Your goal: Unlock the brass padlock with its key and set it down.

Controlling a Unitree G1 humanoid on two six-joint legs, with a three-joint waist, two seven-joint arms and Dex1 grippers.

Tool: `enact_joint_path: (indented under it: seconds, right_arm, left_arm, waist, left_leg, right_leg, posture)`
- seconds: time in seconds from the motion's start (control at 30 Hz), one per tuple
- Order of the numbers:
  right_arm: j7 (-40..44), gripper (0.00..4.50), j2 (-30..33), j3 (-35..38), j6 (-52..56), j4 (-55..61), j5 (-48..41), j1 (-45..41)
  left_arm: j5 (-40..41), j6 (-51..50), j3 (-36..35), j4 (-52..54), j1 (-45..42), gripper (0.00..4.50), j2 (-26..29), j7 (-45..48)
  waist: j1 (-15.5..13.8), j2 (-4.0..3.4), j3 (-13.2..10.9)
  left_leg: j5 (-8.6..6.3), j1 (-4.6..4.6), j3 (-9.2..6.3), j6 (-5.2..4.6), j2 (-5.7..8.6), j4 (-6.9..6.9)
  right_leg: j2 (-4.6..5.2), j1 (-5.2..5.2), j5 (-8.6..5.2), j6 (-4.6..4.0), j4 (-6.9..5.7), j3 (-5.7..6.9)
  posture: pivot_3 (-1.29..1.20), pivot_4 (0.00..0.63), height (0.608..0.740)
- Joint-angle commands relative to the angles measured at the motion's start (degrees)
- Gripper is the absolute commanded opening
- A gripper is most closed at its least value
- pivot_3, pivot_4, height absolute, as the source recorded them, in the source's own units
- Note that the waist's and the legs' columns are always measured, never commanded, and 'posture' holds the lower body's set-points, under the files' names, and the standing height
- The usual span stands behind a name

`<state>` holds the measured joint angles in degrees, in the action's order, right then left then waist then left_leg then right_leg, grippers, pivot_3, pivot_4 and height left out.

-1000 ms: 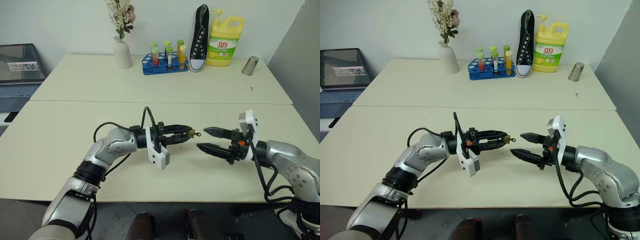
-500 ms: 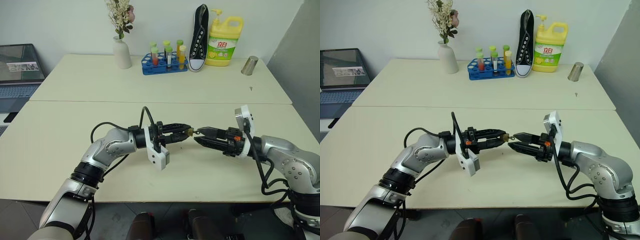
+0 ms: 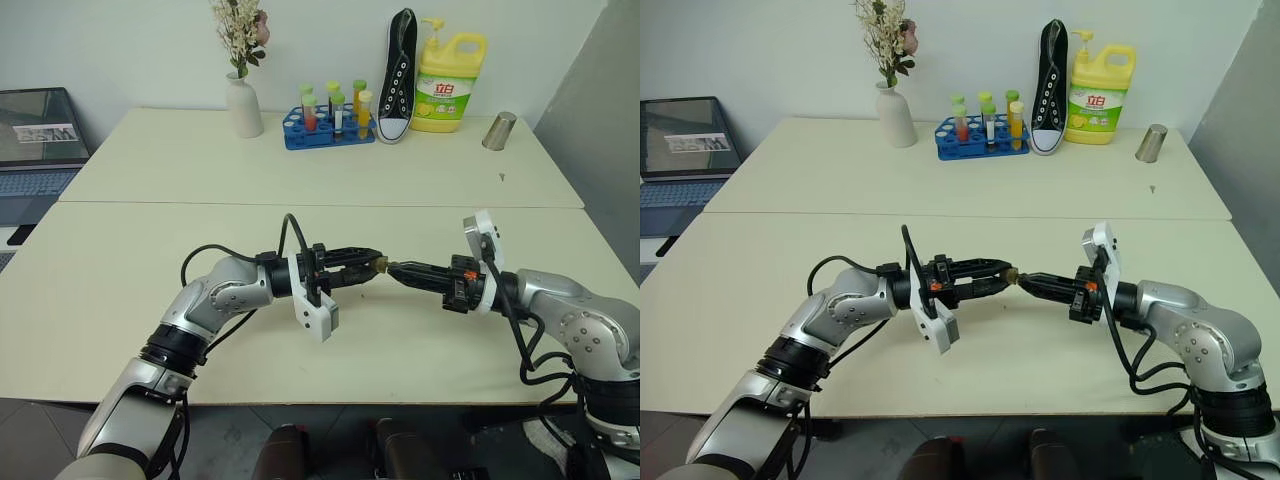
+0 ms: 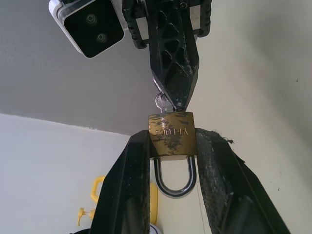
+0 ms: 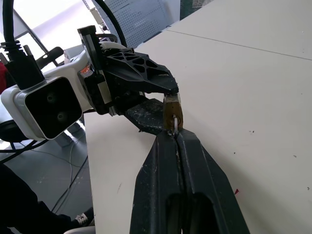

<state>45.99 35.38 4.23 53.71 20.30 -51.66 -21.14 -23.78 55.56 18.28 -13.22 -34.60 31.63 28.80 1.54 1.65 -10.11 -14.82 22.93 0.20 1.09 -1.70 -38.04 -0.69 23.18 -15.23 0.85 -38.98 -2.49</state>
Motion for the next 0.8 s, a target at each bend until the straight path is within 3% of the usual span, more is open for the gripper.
enact_joint_path:
  seconds: [0.03, 0.27, 0.43, 0.53, 0.67, 0.8]
  right_arm:
    - [0.9, 0.0, 0.3, 2.1, 1.7, 0.9, -4.3, -2.1]
    - [0.0, 0.0, 0.6, 2.9, 5.2, 1.6, -7.3, -2.3]
    - [2.7, 0.0, 2.7, -0.1, 0.5, 3.9, -1.7, -1.2]
    - [2.6, 0.57, 2.6, -0.6, -0.3, 4.3, -1.1, -0.8]
    - [2.8, 1.91, 3.3, -1.0, -1.6, 4.7, 0.4, -0.5]
    - [2.1, 1.93, 2.9, 0.5, 0.2, 3.7, -1.6, -0.8]
  left_arm:
    - [-0.7, 0.5, -0.5, 1.5, 0.0, 0.96, 0.7, -1.0]
    - [-1.1, 0.5, -0.3, 1.6, 0.2, 0.96, 0.9, -1.7]
    - [-1.0, 0.3, -0.2, 1.6, 0.1, 0.96, 0.9, -1.6]
    - [-1.0, 0.2, -0.2, 1.5, 0.1, 0.96, 0.9, -1.6]
    - [-0.9, 0.2, -0.2, 1.5, 0.1, 0.96, 1.1, -1.6]
    - [-0.9, 0.3, -0.2, 1.5, 0.2, 0.96, 1.3, -1.6]
  waist:
    - [0.0, 0.0, 0.0]
    - [0.0, 0.0, 0.0]
    - [0.0, 0.0, 0.0]
    - [0.0, 0.0, 0.0]
    - [0.0, 0.0, 0.0]
    - [0.0, 0.0, 0.0]
  left_leg:
    - [0.0, 0.0, 0.0, 0.0, 0.0, 0.0]
    - [0.0, 0.0, 0.0, 0.0, 0.0, 0.0]
    - [0.0, 0.01, 0.0, 0.0, 0.0, 0.0]
    - [0.0, 0.0, 0.0, 0.0, 0.0, 0.01]
    - [0.0, 0.01, 0.0, 0.0, 0.0, 0.0]
    - [0.0, 0.0, 0.01, 0.0, 0.0, 0.0]
  right_leg:
    - [0.0, 0.0, 0.0, 0.0, 0.0, 0.0]
    - [0.01, 0.0, 0.0, 0.0, 0.0, -0.01]
    - [0.01, 0.01, 0.0, 0.0, 0.01, 0.01]
    - [0.0, 0.01, 0.0, 0.01, 0.0, 0.01]
    - [0.0, 0.01, 0.0, 0.0, 0.0, 0.02]
    - [0.0, 0.01, 0.0, 0.0, 0.0, 0.02]
  posture:
    - [0.0, 0.15, 0.74]
    - [0.0, 0.15, 0.74]
    - [0.0, 0.15, 0.74]
    - [0.0, 0.15, 0.74]
    - [0.0, 0.15, 0.74]
    - [0.0, 0.15, 0.74]
